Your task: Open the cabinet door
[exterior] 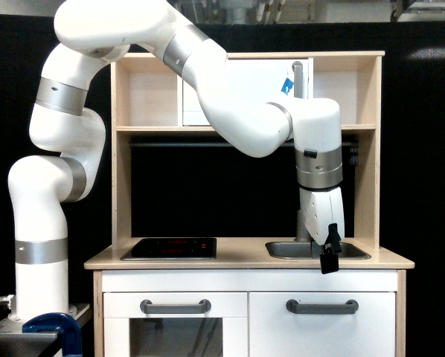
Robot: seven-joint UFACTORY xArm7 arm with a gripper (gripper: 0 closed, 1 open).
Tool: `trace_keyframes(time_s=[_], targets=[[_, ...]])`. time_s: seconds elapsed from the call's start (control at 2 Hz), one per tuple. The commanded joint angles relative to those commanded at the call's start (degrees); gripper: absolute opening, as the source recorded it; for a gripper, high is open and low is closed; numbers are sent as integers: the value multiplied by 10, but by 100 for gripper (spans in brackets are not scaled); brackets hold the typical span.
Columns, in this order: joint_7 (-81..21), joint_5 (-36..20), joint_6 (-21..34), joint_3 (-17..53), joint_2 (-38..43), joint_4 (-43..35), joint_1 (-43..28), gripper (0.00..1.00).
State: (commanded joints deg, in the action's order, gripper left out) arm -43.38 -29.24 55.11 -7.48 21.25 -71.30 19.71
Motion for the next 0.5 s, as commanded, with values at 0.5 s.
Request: trace_keyframes(time_s=[0.5], targets=[[-128,-49,15,-28,42,9,41,100]])
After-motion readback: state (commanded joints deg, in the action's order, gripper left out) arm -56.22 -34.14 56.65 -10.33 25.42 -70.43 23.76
